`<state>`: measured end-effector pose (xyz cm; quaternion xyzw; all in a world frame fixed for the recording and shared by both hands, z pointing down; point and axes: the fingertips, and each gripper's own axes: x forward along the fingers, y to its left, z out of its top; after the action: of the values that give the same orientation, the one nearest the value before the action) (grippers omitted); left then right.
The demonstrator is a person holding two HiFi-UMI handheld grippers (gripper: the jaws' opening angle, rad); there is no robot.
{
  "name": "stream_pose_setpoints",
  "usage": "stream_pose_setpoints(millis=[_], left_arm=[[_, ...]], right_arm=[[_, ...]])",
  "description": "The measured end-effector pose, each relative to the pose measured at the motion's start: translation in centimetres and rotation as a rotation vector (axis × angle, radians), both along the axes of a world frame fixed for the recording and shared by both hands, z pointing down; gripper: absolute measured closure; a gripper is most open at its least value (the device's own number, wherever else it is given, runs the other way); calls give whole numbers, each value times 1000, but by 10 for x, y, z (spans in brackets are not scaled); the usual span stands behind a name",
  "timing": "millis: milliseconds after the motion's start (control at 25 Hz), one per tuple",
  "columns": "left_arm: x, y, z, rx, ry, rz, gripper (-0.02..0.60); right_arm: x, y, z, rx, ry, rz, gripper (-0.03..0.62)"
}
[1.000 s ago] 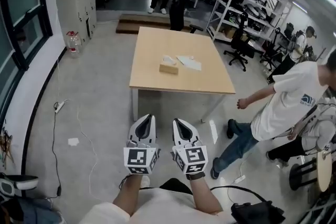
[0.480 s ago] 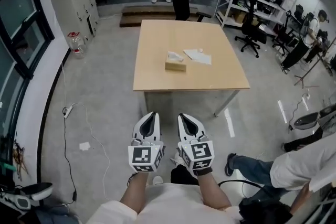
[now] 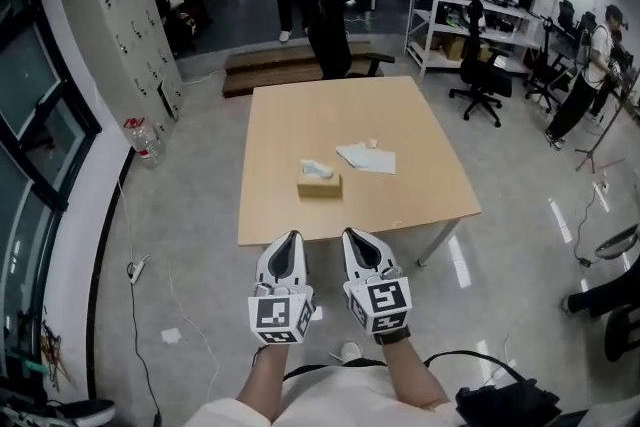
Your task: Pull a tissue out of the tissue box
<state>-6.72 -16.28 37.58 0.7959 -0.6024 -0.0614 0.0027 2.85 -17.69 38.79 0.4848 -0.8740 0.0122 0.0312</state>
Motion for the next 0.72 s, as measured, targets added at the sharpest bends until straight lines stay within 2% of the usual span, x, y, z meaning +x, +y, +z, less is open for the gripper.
stream_pose_setpoints(millis=[160,320,600,720], left_arm=[[13,-40,21,-45,-23,-18,580],[11,-87,33,-89,-16,-20,580],[-17,-205,33,-52,-1,41,580],[-41,-254,19,-16,12,62,580]], right_arm=[[18,-45,28,-64,3,1,597],[15,-92,40,-106,11,-12,597],[-15,-210,38,-77,43,41,596],[-45,-256,16,-22,75,24,597]])
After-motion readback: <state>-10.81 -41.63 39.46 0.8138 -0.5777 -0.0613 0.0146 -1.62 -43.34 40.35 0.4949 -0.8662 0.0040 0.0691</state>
